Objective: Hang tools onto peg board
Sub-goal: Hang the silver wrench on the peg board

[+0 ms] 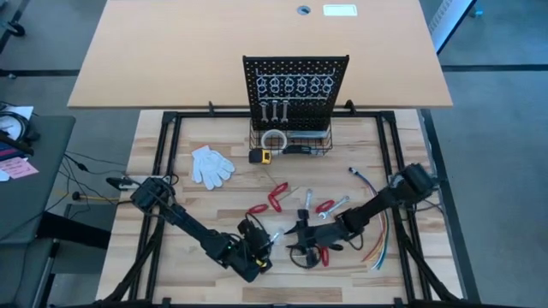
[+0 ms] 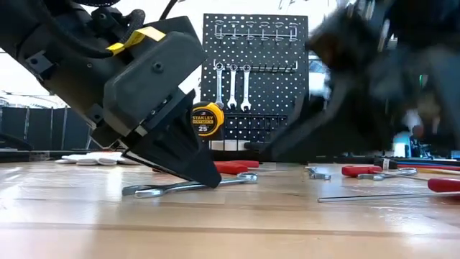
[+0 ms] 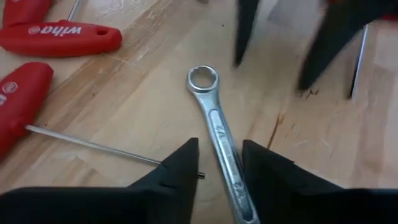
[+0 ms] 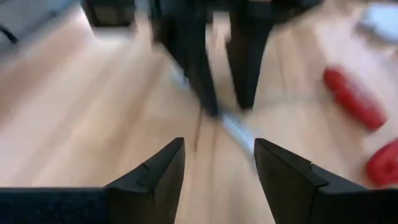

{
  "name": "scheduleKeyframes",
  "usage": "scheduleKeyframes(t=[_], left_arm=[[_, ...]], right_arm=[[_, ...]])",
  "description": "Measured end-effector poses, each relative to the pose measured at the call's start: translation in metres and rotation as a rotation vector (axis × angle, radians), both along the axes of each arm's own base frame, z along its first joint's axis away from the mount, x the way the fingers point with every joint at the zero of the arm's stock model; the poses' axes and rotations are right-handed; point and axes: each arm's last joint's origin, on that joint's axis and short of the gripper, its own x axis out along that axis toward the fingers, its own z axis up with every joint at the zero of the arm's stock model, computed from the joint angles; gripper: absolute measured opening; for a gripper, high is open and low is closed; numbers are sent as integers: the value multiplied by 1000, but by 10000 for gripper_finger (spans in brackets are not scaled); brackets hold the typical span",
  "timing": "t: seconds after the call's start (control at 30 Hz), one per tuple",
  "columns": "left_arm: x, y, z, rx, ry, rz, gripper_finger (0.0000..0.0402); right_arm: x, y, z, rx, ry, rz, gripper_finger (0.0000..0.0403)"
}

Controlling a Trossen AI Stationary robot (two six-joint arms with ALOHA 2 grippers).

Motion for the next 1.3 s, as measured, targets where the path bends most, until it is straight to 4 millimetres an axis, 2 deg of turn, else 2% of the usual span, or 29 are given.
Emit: scheduleKeyframes(t=[0.07, 0.17, 0.37, 0.5, 0.6, 0.67, 0.9, 1.0, 1.17, 1.3], left_arm=[[-1, -1, 0, 21, 12, -23, 99], [-3, -3, -1, 26, 17, -34, 71], [-5, -7, -1, 33, 26, -65, 42], [-6, -10, -1, 46, 28, -94, 40], [-6, -12, 0, 52, 23, -109, 39], [-6, -12, 0, 50, 22, -110, 39], [-5, -13, 0, 60, 11, -127, 39], [-5, -13, 0, 63, 6, -121, 39], [-5, -14, 0, 64, -10, -99, 39], [-8, -19, 1, 96, -41, -99, 65]], right_arm=[[6, -4, -7, -17, 10, -7, 196], [16, -10, -7, -38, -1, -14, 192], [22, -14, 11, -49, -53, -25, 185], [23, -17, 14, -46, -47, -14, 181], [24, -22, 11, 42, -3, 60, 180], [26, -24, 5, 89, 26, 90, 180], [26, -28, -19, 88, 81, 79, 175], [25, -28, -25, 84, 103, 76, 152], [23, -29, -30, 91, 154, 61, 88], [23, -27, -28, 95, 152, 63, 88]])
